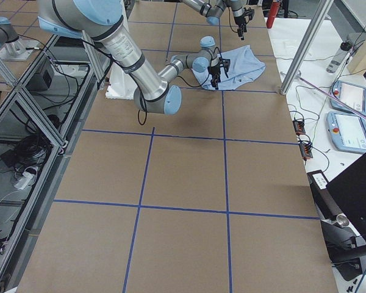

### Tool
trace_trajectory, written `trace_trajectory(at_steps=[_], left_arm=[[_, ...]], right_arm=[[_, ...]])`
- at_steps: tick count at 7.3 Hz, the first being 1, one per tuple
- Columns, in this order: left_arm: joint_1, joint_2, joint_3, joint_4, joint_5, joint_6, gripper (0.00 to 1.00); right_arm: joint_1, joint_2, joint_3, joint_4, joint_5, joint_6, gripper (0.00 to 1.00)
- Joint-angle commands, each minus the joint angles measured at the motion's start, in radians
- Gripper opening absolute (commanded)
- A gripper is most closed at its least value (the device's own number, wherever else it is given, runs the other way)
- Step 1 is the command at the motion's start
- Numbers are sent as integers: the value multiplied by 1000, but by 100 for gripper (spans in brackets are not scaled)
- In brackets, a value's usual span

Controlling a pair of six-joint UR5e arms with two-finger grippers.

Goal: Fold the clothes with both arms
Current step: 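Lower the right gripper onto the shirt's collar area while the left gripper holds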

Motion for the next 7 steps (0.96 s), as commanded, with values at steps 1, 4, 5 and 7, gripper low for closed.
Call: trace_trajectory(at_steps=[1,4,5,7], left_arm=[[0,1,0,0,0,-1,100],[0,1,0,-2,0,-3,100],[0,1,0,-2,0,-3,100],[0,1,0,-2,0,-3,100]], right_arm=[[-22,-1,-3,-6,-1,2,65],[-32,-1,-3,-37,-4,2,51],[-32,0,-3,-45,-4,2,45],[-35,0,-3,-45,-7,2,44]])
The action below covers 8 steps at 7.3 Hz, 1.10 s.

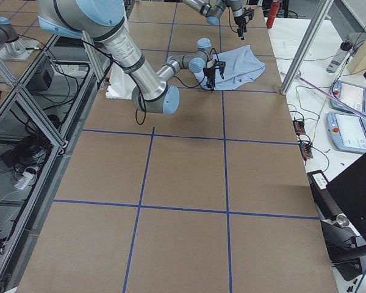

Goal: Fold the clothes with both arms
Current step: 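Lower the right gripper onto the shirt's collar area while the left gripper holds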

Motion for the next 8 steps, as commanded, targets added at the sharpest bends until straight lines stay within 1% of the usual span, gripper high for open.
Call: trace_trajectory(at_steps=[1,3,6,7,8], left_arm=[[0,0,0,0,0,0,100],[0,0,0,0,0,0,100],[0,0,0,0,0,0,100],[0,0,0,0,0,0,100],[0,0,0,0,0,0,100]], right_arm=[[-2,0,0,-2,-2,0,42],[-2,0,2,0,-3,9,0],[12,-3,21,-5,6,20,0],[12,-48,96,-36,7,20,0],[12,-143,265,-111,9,20,0]])
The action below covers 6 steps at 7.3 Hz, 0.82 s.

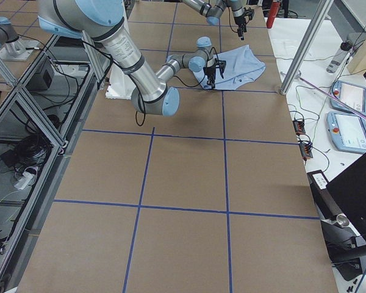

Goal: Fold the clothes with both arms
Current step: 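Lower the right gripper onto the shirt's collar area while the left gripper holds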

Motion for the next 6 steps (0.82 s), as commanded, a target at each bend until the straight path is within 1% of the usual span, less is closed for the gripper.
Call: trace_trajectory(at_steps=[1,2,3,4,5,6], left_arm=[[0,0,0,0,0,0,100],[0,0,0,0,0,0,100],[0,2,-2,0,0,0,100],[0,2,-3,0,0,0,100],[0,0,-3,0,0,0,100],[0,0,-5,0,0,0,100]], right_arm=[[-8,-201,338,-144,0,0,0],[-63,-308,520,-211,-17,8,0],[-139,-371,650,-278,-72,67,0],[-216,-380,696,-326,-136,146,0],[-277,-378,718,-361,-179,191,0],[-318,-380,720,-369,-213,210,0]])
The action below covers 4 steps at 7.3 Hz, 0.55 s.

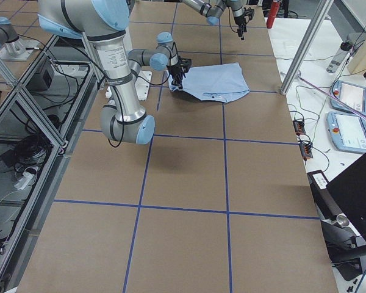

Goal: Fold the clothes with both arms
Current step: 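Pull the shirt toward the robot with the right gripper while the left releases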

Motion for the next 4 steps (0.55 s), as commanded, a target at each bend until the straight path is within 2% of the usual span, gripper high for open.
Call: trace_trajectory(at_steps=[1,2,3,4], left_arm=[[0,-1,-6,0,0,0,100],[0,-1,-12,2,0,0,100],[0,-1,-14,2,-2,-2,100],[-2,9,-35,6,-20,-3,100]], right_arm=[[-86,-11,21,-27,-71,41,0],[-108,-27,21,-27,-87,41,94],[-113,-28,18,-26,-107,25,100],[-84,-25,18,-15,-99,-16,100]])
